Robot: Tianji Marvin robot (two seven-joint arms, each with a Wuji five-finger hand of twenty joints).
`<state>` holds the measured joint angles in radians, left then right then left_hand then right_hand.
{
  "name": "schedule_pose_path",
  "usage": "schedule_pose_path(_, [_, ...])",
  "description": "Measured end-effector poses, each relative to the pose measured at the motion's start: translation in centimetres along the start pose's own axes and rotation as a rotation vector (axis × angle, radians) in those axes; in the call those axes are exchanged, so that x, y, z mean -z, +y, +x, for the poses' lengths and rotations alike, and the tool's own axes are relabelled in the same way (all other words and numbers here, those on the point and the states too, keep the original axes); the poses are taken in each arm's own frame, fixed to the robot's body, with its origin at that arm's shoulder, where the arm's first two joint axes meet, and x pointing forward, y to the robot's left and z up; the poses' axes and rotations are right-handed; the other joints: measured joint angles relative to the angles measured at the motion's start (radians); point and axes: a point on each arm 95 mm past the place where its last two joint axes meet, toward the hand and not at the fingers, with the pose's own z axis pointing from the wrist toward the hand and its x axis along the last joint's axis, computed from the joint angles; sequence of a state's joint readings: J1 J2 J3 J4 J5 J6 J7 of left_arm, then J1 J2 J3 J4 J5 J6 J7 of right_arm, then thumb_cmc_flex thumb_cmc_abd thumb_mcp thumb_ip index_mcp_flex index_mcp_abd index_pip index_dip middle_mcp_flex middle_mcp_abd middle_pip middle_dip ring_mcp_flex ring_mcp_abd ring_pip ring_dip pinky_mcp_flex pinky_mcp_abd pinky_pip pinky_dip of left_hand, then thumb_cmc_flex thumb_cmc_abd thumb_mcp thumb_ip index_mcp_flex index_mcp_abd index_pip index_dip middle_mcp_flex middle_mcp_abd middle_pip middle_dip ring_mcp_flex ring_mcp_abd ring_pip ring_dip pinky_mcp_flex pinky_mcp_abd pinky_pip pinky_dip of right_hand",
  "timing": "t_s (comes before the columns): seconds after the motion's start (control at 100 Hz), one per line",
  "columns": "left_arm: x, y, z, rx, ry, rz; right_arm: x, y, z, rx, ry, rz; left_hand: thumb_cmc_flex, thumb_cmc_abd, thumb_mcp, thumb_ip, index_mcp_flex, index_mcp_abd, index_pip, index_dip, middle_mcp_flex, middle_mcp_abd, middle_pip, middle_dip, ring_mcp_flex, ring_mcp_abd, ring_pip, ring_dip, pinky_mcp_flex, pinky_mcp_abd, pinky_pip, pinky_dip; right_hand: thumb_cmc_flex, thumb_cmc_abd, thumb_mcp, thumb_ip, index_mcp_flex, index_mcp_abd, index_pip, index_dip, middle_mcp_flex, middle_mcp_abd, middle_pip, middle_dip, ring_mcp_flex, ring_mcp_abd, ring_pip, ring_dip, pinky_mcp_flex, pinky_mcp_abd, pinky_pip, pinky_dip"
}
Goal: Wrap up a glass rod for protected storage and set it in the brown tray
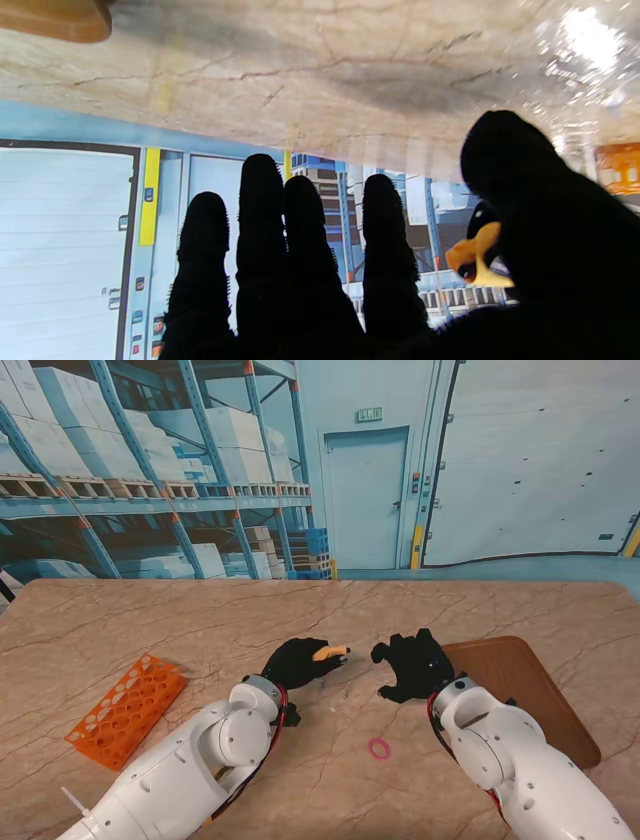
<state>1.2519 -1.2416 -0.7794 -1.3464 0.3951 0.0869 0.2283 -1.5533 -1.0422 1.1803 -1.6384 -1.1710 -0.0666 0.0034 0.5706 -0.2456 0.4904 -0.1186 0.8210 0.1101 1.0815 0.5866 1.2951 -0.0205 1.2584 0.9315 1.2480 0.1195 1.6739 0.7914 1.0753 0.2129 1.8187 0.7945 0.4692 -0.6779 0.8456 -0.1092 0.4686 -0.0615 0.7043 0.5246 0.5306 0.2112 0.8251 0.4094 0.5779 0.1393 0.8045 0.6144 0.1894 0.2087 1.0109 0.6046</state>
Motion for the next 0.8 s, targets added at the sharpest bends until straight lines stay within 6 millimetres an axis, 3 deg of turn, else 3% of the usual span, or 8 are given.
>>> schedule_pose_path(0.21, [0.8, -0.1, 0.1, 0.009, 0.005, -0.009, 1.7, -1.9, 1.3, -0.012, 0.025, 0.050, -0.105, -0.178, 0.042, 0.015, -0.003, 0.010, -0.015, -0.001, 0.004, -0.051, 0.013, 0.032, 0.001, -0.061, 0.008, 0.001, 0.004, -0.065, 0.000, 0.048, -0.001, 0.010, -0.042, 0.000, 0.000, 0.000, 0.012, 0.000, 0.000, 0.000, 0.000, 0.000, 0.000, -0.001, 0.000, 0.000, 0.000, 0.000, -0.003, 0.000])
schedule_pose_path(0.38, [1.2, -0.2, 0.0, -0.004, 0.000, -0.092, 2.5, -3.2, 2.7, 0.034, 0.059, 0.086, -0.139, -0.190, 0.038, 0.016, -0.028, 0.012, -0.026, -0.001, 0.005, -0.073, 0.042, 0.055, 0.006, -0.086, 0.008, 0.001, 0.008, -0.089, 0.000, 0.051, -0.001, 0.010, -0.055, 0.000, -0.008, 0.000, 0.031, 0.002, 0.000, 0.000, 0.006, 0.000, 0.000, -0.012, 0.014, 0.001, 0.001, 0.001, -0.003, 0.000])
schedule_pose_path(0.47, [1.3, -0.3, -0.1, 0.006, -0.004, -0.078, 2.6, -3.7, 3.2, 0.035, 0.071, 0.092, -0.139, -0.182, 0.065, 0.072, -0.029, 0.014, -0.040, -0.001, 0.005, -0.073, 0.042, 0.059, 0.006, -0.086, 0.008, 0.001, 0.008, -0.090, 0.000, 0.051, 0.000, 0.010, -0.033, 0.000, -0.030, 0.000, 0.046, 0.003, -0.024, 0.000, 0.019, 0.000, 0.000, -0.019, 0.025, 0.003, 0.002, 0.001, -0.003, 0.000])
schedule_pose_path(0.52, [1.3, -0.4, -0.2, 0.008, -0.006, -0.076, 2.6, -3.9, 3.3, 0.041, 0.078, 0.096, -0.139, -0.160, 0.121, 0.091, -0.040, 0.021, -0.051, -0.001, 0.005, -0.073, 0.044, 0.068, 0.006, -0.086, 0.008, 0.001, 0.008, -0.090, 0.000, 0.051, 0.000, 0.008, -0.017, 0.001, -0.041, 0.000, 0.047, 0.003, -0.036, 0.000, 0.024, 0.000, 0.000, -0.023, 0.027, 0.003, 0.002, 0.001, -0.003, 0.000])
schedule_pose_path(0.58, [1.3, -0.4, -0.3, 0.005, -0.008, -0.079, 2.7, -4.2, 3.4, 0.060, 0.091, 0.101, -0.141, -0.138, 0.181, 0.130, -0.041, 0.023, -0.062, -0.001, 0.005, -0.074, 0.046, 0.078, 0.006, -0.086, 0.008, 0.001, 0.008, -0.090, 0.000, 0.049, 0.000, 0.006, 0.003, 0.001, -0.050, 0.000, 0.048, 0.003, -0.057, 0.000, 0.028, 0.000, 0.000, -0.027, 0.033, 0.003, 0.002, 0.001, -0.003, 0.000])
schedule_pose_path(0.59, [1.3, -0.4, -0.3, 0.003, -0.009, -0.080, 2.8, -4.2, 3.5, 0.064, 0.093, 0.102, -0.141, -0.138, 0.192, 0.148, -0.041, 0.023, -0.062, -0.003, 0.005, -0.074, 0.046, 0.079, 0.006, -0.086, 0.008, 0.001, 0.008, -0.090, 0.000, 0.049, 0.000, 0.000, 0.003, 0.001, -0.054, 0.000, 0.048, 0.003, -0.063, -0.001, 0.028, 0.000, 0.000, -0.029, 0.034, 0.003, 0.002, 0.001, -0.003, 0.000])
schedule_pose_path(0.62, [1.3, -0.5, -0.4, -0.001, -0.010, -0.079, 2.8, -4.3, 3.5, 0.072, 0.098, 0.105, -0.141, -0.140, 0.223, 0.159, -0.041, 0.023, -0.062, -0.023, 0.005, -0.074, 0.046, 0.082, 0.006, -0.086, 0.008, 0.001, 0.008, -0.090, 0.000, 0.049, 0.000, -0.001, 0.010, 0.001, -0.053, 0.000, 0.054, 0.003, -0.076, -0.001, 0.028, 0.000, 0.000, -0.033, 0.035, 0.003, 0.002, 0.001, -0.003, 0.000])
schedule_pose_path(0.8, [1.2, -0.7, -1.0, -0.002, -0.039, -0.060, 3.4, -5.0, 3.8, 0.093, 0.118, 0.122, -0.141, -0.141, 0.279, 0.158, -0.041, 0.023, -0.062, -0.073, 0.005, -0.074, 0.050, 0.092, 0.006, -0.086, 0.008, 0.001, 0.008, -0.090, 0.000, 0.049, 0.000, -0.016, 0.050, 0.001, -0.097, 0.000, 0.064, 0.003, -0.143, -0.001, 0.029, -0.006, -0.010, -0.044, 0.038, 0.003, 0.002, 0.001, -0.003, 0.000])
